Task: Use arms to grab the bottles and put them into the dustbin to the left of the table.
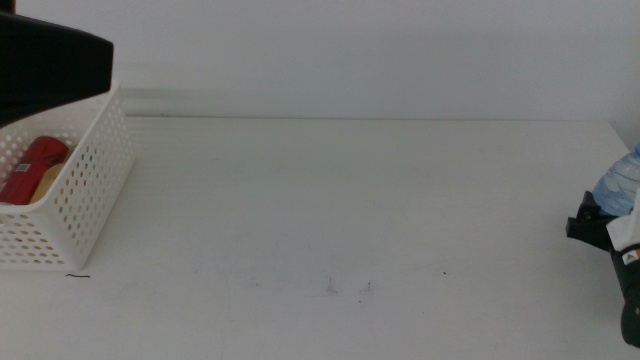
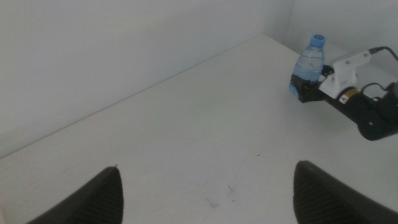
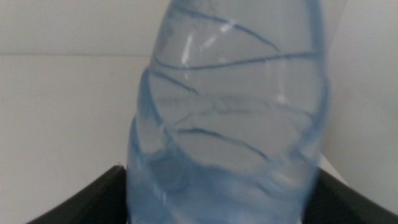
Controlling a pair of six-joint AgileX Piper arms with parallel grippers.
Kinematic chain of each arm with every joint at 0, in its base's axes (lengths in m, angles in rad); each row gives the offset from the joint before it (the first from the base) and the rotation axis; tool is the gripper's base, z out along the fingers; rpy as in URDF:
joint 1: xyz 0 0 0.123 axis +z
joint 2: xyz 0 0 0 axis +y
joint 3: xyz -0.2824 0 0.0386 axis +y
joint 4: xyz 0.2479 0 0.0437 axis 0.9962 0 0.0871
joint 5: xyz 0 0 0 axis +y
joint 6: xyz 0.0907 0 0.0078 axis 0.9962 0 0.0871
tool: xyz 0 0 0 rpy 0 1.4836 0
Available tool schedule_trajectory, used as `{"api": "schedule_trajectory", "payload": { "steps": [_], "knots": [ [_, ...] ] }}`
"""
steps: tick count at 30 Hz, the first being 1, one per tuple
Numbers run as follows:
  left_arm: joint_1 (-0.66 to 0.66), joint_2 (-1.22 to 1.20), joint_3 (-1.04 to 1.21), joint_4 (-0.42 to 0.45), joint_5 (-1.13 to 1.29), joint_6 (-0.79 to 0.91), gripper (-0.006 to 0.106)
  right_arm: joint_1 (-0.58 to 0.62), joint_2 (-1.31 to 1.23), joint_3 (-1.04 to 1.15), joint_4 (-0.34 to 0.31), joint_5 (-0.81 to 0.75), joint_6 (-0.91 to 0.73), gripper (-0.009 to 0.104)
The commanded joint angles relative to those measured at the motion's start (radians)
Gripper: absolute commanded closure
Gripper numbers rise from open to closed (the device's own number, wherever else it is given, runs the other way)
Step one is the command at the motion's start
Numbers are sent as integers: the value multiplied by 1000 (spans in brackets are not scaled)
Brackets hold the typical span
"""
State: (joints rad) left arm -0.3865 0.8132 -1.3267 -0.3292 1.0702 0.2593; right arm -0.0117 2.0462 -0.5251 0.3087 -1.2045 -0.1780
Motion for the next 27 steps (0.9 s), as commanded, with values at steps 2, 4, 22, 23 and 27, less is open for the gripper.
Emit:
{"api": "schedule_trajectory", "payload": {
  "steps": [2,4,22,23,27],
  "knots": [
    [-3,-1,-3,0,-14,-2,7,-13,35,-62,13,9,-18,11],
    [-3,-1,-3,0,-14,-2,7,-13,43,-87,13,46,-20,25],
    [-3,-1,-3,0,-14,-2,7,439,139,-700,-405,415,166,98],
    [-3,-1,-3,0,-14,-2,7,455,167,-754,-415,443,183,98],
    [-3,-1,-3,0,-14,-2,7,511,284,-971,-473,566,188,98]
  ]
}}
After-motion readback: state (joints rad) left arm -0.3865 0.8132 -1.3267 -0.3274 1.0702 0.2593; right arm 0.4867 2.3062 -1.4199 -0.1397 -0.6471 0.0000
